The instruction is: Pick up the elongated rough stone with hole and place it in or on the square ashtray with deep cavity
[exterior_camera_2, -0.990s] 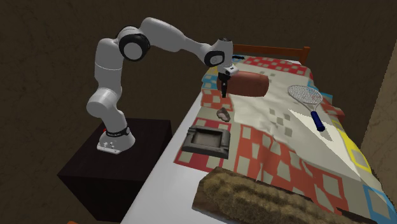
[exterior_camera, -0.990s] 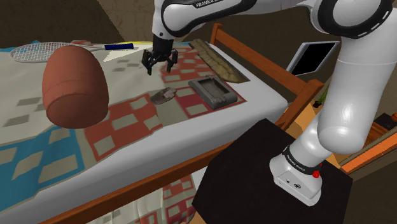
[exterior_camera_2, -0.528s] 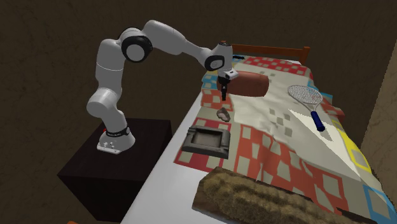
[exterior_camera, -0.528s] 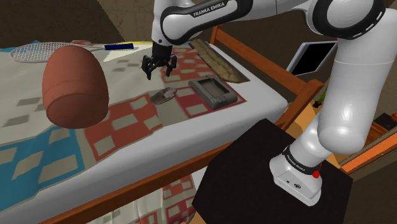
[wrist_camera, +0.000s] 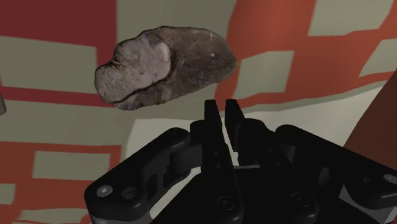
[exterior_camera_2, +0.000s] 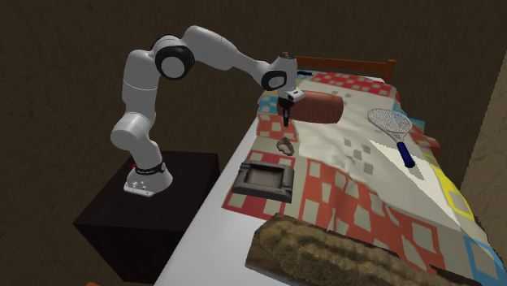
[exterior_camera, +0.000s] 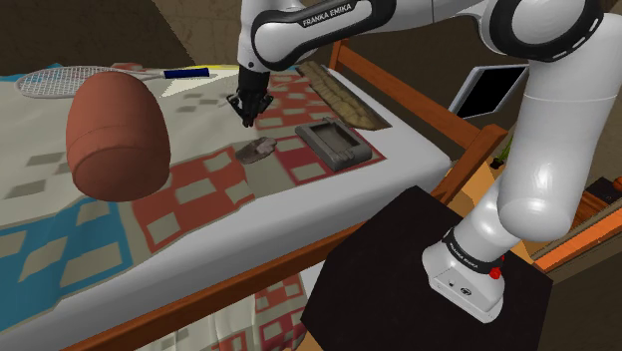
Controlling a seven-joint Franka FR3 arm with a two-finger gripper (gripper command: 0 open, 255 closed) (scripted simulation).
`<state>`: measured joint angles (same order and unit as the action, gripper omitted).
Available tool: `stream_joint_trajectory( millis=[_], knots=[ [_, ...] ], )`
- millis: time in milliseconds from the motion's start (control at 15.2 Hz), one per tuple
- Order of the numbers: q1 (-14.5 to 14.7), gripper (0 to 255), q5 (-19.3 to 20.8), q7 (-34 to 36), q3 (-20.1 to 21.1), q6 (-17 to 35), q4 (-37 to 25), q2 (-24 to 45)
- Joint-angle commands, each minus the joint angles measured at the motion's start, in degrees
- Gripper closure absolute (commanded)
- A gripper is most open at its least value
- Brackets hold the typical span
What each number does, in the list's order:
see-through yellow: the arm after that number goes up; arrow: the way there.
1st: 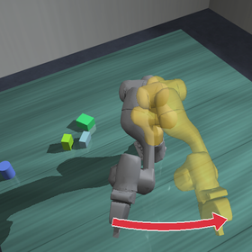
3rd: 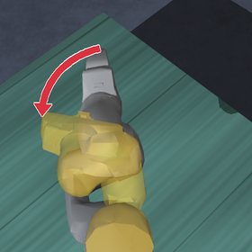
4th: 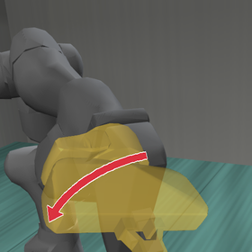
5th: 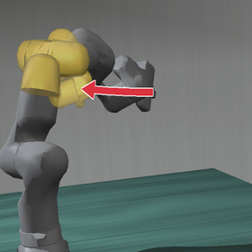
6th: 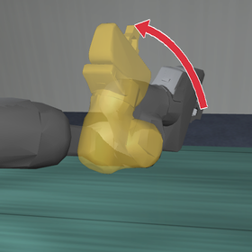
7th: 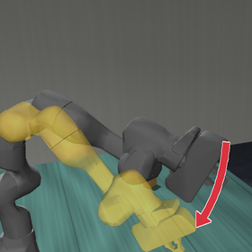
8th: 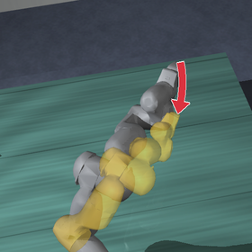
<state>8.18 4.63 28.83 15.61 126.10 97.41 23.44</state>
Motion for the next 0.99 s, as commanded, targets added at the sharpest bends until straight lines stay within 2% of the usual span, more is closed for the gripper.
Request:
stream_joint_trajectory(
  millis=[0,330,396,660,924],
  knots=[
    [0.0,255,0.0,0.0,0.0,0.0,0.0,0.0],
    [0.0,255,0.0,0.0,0.0,0.0,0.0,0.0],
    [0.0,0,0.0,0.0,0.0,0.0,0.0,0.0],
    [1.22,0,-0.39,15.81,-4.69,-3.89,-6.33,5.9],
    [1.3,0,-2.63,30.4,-8.96,-6.61,-9.29,9.72]
  ],
)
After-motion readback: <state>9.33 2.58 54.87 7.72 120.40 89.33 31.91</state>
